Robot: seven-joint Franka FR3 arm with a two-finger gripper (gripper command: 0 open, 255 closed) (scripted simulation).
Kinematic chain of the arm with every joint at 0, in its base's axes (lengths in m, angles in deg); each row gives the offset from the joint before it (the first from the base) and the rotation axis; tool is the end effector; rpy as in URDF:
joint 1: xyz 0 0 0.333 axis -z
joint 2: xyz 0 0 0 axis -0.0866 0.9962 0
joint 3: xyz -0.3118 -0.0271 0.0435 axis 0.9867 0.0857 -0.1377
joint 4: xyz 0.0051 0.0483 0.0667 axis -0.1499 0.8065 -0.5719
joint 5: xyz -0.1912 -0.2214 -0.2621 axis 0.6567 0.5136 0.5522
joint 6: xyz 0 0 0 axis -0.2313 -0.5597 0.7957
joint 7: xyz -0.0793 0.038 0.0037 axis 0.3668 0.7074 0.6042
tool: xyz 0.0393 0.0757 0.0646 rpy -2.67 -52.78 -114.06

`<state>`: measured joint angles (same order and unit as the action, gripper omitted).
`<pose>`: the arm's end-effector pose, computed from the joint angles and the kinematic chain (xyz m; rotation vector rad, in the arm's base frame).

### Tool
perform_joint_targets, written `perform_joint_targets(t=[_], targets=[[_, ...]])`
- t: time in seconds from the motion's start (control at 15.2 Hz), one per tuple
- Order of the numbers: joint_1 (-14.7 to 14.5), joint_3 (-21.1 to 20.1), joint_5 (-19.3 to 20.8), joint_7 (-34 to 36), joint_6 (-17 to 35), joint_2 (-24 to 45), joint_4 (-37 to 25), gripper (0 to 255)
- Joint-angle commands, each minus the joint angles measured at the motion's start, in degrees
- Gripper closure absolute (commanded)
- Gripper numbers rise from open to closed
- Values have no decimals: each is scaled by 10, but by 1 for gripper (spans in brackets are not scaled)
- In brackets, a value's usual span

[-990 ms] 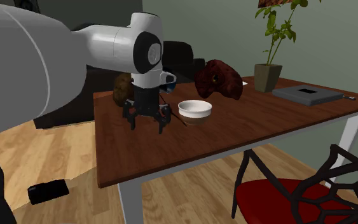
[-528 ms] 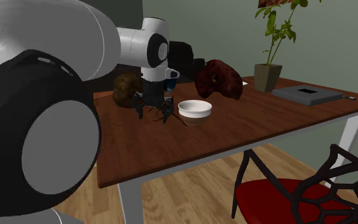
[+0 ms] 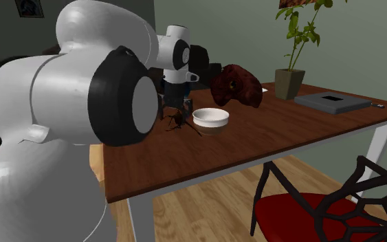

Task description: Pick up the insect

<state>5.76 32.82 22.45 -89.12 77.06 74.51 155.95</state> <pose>0.5202 0.0276 0.5913 -3.0277 -0.0239 -0.0232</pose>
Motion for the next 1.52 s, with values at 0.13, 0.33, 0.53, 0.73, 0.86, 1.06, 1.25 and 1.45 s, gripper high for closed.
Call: perform_joint_targets(t=[0.13, 0.33, 0.53, 0.73, 0.86, 1.06, 1.25, 1.45], targets=[[-1, -2, 2, 20, -19, 105, -116, 0], [-2, -2, 3, 35, -45, 188, -220, 0], [-4, -1, 5, 51, -84, 282, -348, 0], [-4, 0, 4, 51, -74, 292, -347, 0], [-4, 0, 4, 49, -56, 288, -325, 0], [-8, 5, 2, 45, -30, 282, -294, 0], [-9, 6, 2, 45, -27, 279, -287, 255], [-11, 5, 1, 47, -14, 270, -266, 255]])
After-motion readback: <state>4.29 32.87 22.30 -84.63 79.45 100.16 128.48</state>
